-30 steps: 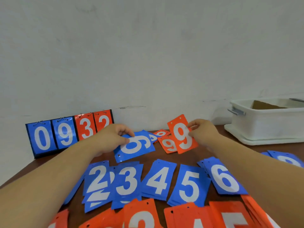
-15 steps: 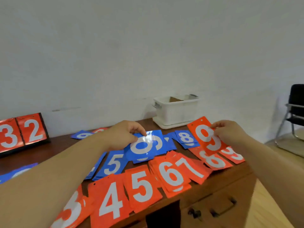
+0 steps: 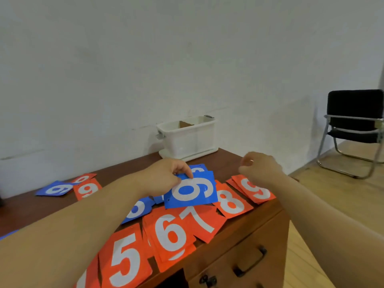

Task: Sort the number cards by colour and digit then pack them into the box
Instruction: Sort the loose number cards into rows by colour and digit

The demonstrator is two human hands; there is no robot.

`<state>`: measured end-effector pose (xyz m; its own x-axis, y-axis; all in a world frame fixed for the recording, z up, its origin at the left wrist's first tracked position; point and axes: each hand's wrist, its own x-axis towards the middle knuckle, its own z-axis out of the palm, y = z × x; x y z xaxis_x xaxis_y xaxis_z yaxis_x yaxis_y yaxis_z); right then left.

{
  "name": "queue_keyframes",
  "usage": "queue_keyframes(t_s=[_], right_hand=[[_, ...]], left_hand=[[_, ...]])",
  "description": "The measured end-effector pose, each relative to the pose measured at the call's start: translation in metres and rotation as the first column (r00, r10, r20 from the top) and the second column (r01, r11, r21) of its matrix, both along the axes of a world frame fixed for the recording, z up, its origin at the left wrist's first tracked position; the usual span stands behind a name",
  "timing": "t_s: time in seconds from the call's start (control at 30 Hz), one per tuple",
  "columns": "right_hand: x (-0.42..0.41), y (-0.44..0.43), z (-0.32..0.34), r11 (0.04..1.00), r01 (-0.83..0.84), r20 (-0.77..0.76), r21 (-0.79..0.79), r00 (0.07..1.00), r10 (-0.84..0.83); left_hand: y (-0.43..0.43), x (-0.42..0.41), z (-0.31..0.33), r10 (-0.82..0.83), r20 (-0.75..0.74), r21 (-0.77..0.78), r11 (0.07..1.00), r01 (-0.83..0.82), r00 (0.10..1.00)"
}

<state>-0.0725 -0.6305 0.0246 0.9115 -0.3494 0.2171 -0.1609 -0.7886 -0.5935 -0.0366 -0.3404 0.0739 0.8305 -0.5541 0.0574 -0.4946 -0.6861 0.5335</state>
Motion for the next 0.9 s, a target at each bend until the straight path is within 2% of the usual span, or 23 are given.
queue_keyframes(t_s=[0.03, 0.07, 0.1, 0.17, 0.23, 0.33, 0.4, 0.57, 0.67, 0.73, 0.77, 0.83, 0.9], right_hand=[[-0.002, 0.013, 0.005, 0.972, -0.178, 0.060, 0.155, 0.984, 0.170], [-0.007, 0.027, 0.010, 0.900, -0.337, 0.095, 0.275, 0.941, 0.324], [-0.008, 0.038, 0.013, 0.845, -0.450, 0.098, 0.289, 0.892, 0.442], [-0.002, 0.053, 0.013, 0.816, -0.540, 0.082, 0.207, 0.841, 0.535], [0.015, 0.055, 0.010, 0.839, -0.500, 0.124, 0.217, 0.866, 0.484], [0.048, 0.043, 0.006, 0.886, -0.279, 0.220, 0.370, 0.953, 0.208], [0.074, 0.031, 0.003, 0.923, -0.109, 0.196, 0.369, 0.980, 0.037], [0.122, 0.019, -0.015, 0.976, 0.158, -0.005, 0.148, 0.987, -0.159], [0.128, 0.032, -0.016, 0.965, 0.233, -0.168, -0.122, 0.953, -0.251], [0.128, 0.051, -0.012, 0.947, 0.204, -0.151, -0.247, 0.958, -0.245], [0.128, 0.061, -0.009, 0.954, 0.153, -0.120, -0.258, 0.975, -0.189], [0.129, 0.097, -0.002, 0.977, -0.063, -0.104, -0.203, 0.994, 0.043], [0.129, 0.143, 0.004, 0.945, -0.292, -0.115, -0.149, 0.954, 0.277]], left_hand=[[-0.005, 0.003, -0.001, -0.007, 0.000, 0.006, 1.000, 0.007, 1.000], [-0.010, 0.006, -0.001, -0.015, 0.000, 0.001, 1.000, 0.015, 1.000], [-0.016, 0.008, -0.002, -0.024, 0.002, -0.004, 1.000, 0.024, 1.000], [-0.027, 0.011, -0.003, -0.031, 0.012, -0.020, 0.999, 0.031, 0.999], [-0.029, 0.017, -0.005, 0.012, 0.071, -0.053, 0.999, -0.008, 0.997], [-0.016, 0.033, -0.008, 0.169, 0.188, -0.123, 0.981, -0.147, 0.968], [0.000, 0.044, -0.012, 0.256, 0.210, -0.162, 0.961, -0.225, 0.944], [0.044, 0.061, -0.025, 0.318, 0.187, -0.137, 0.945, -0.296, 0.930], [0.072, 0.064, -0.027, 0.359, 0.180, -0.124, 0.932, -0.341, 0.916], [0.093, 0.067, -0.028, 0.396, 0.193, -0.123, 0.918, -0.378, 0.898], [0.102, 0.069, -0.029, 0.413, 0.199, -0.122, 0.910, -0.396, 0.889], [0.130, 0.073, -0.033, 0.466, 0.201, -0.116, 0.885, -0.452, 0.861], [0.162, 0.078, -0.039, 0.530, 0.184, -0.104, 0.848, -0.519, 0.828]])
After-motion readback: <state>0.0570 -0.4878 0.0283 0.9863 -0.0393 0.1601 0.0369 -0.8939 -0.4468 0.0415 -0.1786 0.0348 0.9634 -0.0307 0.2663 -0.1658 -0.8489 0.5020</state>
